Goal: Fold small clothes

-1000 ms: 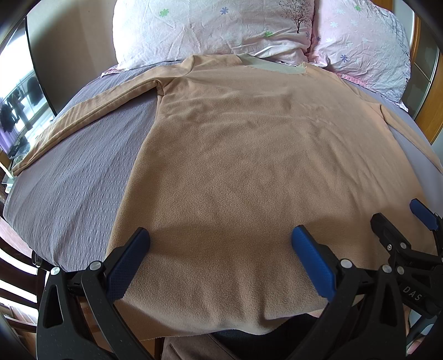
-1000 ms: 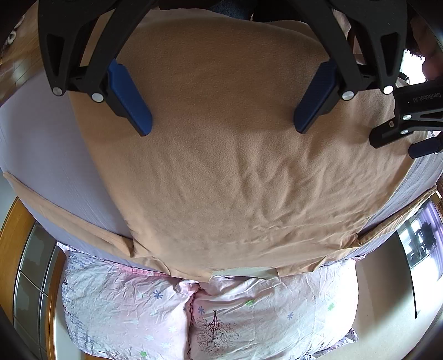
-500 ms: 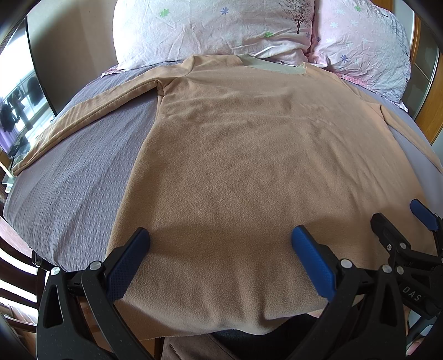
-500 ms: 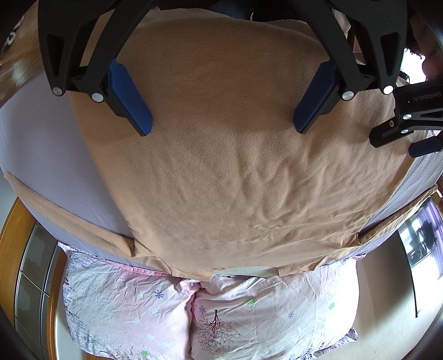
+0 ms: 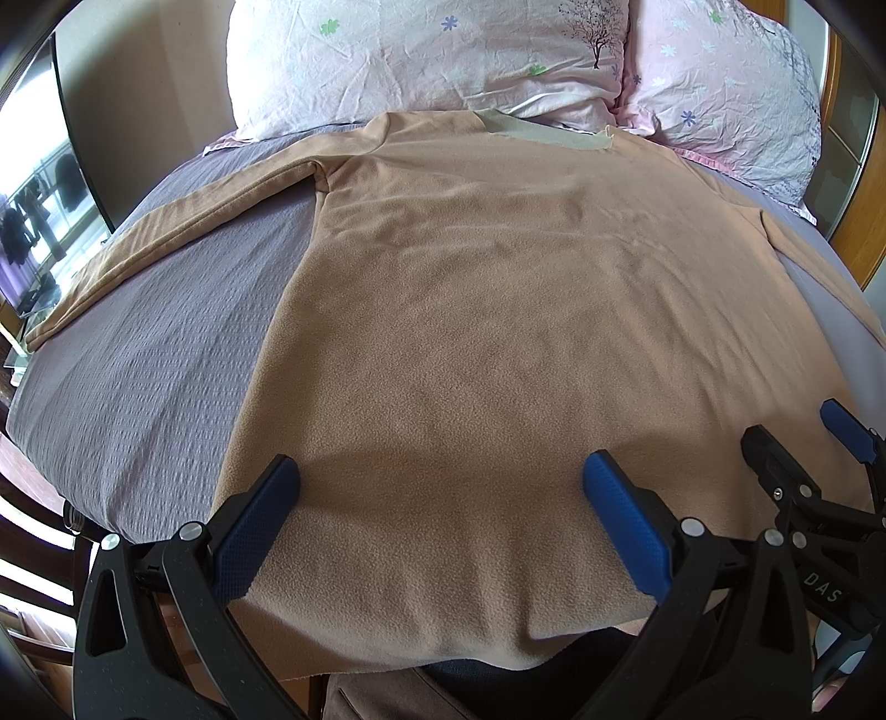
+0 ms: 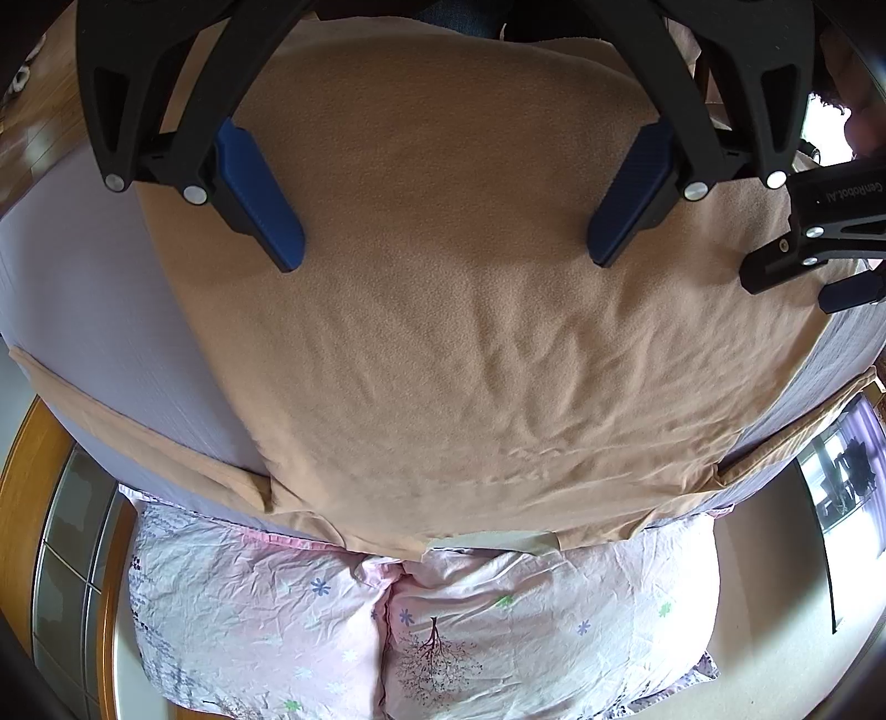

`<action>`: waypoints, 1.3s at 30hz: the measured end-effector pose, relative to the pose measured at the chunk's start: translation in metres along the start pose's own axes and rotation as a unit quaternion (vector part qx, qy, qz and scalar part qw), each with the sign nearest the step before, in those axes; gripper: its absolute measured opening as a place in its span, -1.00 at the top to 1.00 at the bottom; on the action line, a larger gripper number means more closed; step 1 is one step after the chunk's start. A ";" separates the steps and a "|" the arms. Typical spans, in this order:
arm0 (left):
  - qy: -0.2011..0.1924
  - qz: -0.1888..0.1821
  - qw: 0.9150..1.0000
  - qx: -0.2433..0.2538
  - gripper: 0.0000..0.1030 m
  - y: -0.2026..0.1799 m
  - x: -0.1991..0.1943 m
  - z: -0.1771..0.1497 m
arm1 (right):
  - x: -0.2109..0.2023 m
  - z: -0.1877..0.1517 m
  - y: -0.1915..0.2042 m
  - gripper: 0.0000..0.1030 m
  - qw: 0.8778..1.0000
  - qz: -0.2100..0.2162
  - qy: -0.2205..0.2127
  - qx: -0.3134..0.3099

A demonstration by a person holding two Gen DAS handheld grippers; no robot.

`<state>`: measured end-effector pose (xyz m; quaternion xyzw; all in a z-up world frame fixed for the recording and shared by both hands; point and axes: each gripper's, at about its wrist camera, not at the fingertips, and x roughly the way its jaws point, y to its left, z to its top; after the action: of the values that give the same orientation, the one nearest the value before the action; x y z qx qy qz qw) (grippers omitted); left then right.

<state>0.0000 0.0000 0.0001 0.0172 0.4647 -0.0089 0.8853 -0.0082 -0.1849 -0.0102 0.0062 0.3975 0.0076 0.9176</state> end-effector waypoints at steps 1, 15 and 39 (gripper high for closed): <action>0.000 0.000 1.000 0.000 -0.97 0.000 0.000 0.000 | 0.000 0.000 0.000 -0.97 1.000 0.000 0.000 0.000; -0.001 0.000 1.000 0.000 -0.97 0.000 0.000 0.000 | -0.001 0.000 0.000 -0.97 1.000 0.000 -0.001 0.000; -0.016 -0.007 1.000 0.016 -0.97 0.000 -0.006 -0.001 | -0.011 0.017 -0.055 -0.96 0.995 0.075 -0.046 0.046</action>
<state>-0.0039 0.0000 0.0045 0.0278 0.4499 -0.0222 0.8924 -0.0032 -0.2404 0.0082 0.0787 0.3527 0.0582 0.9306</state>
